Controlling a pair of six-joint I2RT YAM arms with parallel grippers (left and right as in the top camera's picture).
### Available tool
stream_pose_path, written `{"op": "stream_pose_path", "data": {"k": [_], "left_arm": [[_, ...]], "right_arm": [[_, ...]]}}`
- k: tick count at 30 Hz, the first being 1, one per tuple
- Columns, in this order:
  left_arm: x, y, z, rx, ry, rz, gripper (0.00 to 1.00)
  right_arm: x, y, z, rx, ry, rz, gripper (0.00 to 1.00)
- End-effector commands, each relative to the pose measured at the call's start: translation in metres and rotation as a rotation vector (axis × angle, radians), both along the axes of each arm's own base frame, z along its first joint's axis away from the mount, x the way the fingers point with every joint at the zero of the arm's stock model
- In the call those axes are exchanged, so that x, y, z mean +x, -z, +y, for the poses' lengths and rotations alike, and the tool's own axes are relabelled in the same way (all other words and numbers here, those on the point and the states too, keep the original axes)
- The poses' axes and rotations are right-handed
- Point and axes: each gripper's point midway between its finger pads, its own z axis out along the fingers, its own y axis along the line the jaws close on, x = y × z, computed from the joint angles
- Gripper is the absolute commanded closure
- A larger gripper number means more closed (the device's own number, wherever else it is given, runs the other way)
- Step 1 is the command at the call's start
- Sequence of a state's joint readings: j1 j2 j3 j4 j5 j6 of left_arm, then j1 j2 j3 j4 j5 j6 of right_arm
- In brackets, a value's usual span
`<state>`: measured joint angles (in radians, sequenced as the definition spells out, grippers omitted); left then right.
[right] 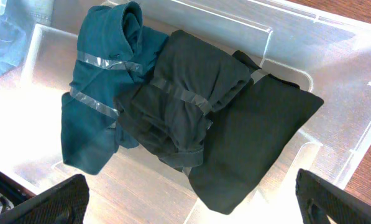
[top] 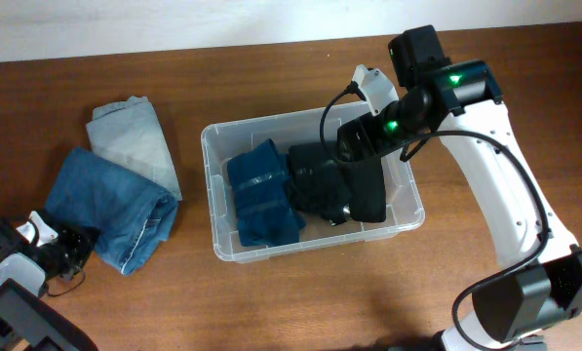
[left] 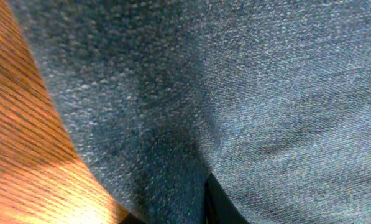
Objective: Pack container
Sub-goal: 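Grasp the dark blue denim with the left gripper, then lay the dark blue denim over the garments in the box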
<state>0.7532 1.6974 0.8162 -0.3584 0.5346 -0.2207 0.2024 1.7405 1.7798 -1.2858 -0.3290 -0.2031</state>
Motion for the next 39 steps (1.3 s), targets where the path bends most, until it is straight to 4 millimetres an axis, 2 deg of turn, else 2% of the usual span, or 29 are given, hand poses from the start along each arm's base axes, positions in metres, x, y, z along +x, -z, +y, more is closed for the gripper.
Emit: {"op": "stream_pose_path", "data": {"k": [1, 5, 8, 11, 14, 15, 18, 22, 23, 26, 30, 33, 35, 39], "left_arm": [[-0.003, -0.001, -0.021, -0.041, 0.045, -0.013, 0.99], [0.014, -0.058, -0.022, 0.003, 0.083, -0.184, 0.99], [0.018, -0.108, -0.023, 0.062, 0.100, -0.276, 0.99], [0.018, -0.159, -0.028, 0.139, 0.120, -0.358, 0.99], [0.021, -0.204, -0.043, 0.203, 0.159, -0.445, 0.99], [0.022, -0.222, -0.052, 0.211, 0.181, -0.488, 0.99], [0.026, -0.258, -0.077, 0.200, 0.242, -0.582, 0.99], [0.032, -0.296, -0.122, 0.173, 0.358, -0.676, 0.99], [0.035, -0.307, -0.144, 0.156, 0.419, -0.706, 0.99], [0.038, -0.328, -0.187, 0.146, 0.551, -0.782, 0.99], [0.037, -0.354, -0.251, 0.094, 0.704, -0.899, 0.99], [0.036, -0.368, -0.295, 0.076, 0.770, -0.970, 0.99], [0.036, -0.369, -0.319, 0.073, 0.787, -0.984, 0.99], [0.038, -0.354, -0.370, 0.054, 0.814, -0.951, 0.99]], "right_arm": [[0.000, 0.003, -0.002, -0.011, -0.002, 0.000, 0.01], [0.002, -0.002, -0.002, -0.011, 0.001, -0.013, 0.02], [0.007, -0.013, -0.010, -0.044, 0.058, -0.044, 0.01], [0.012, -0.035, -0.025, -0.085, 0.137, -0.103, 0.01], [0.012, -0.061, -0.036, -0.076, 0.187, -0.156, 0.01], [0.012, -0.071, -0.043, -0.068, 0.214, -0.172, 0.01], [0.009, -0.092, -0.066, -0.050, 0.308, -0.199, 0.01], [-0.001, -0.110, -0.117, -0.031, 0.501, -0.213, 0.01], [-0.005, -0.113, -0.139, -0.029, 0.579, -0.210, 0.01], [-0.015, -0.114, -0.174, -0.017, 0.687, -0.189, 0.01], [-0.024, -0.110, -0.200, -0.014, 0.766, -0.161, 0.01], [-0.025, -0.109, -0.205, -0.016, 0.783, -0.160, 0.02], [-0.025, -0.110, -0.205, -0.015, 0.782, -0.160, 0.02], [-0.025, -0.109, -0.205, -0.016, 0.782, -0.159, 0.01]]}}
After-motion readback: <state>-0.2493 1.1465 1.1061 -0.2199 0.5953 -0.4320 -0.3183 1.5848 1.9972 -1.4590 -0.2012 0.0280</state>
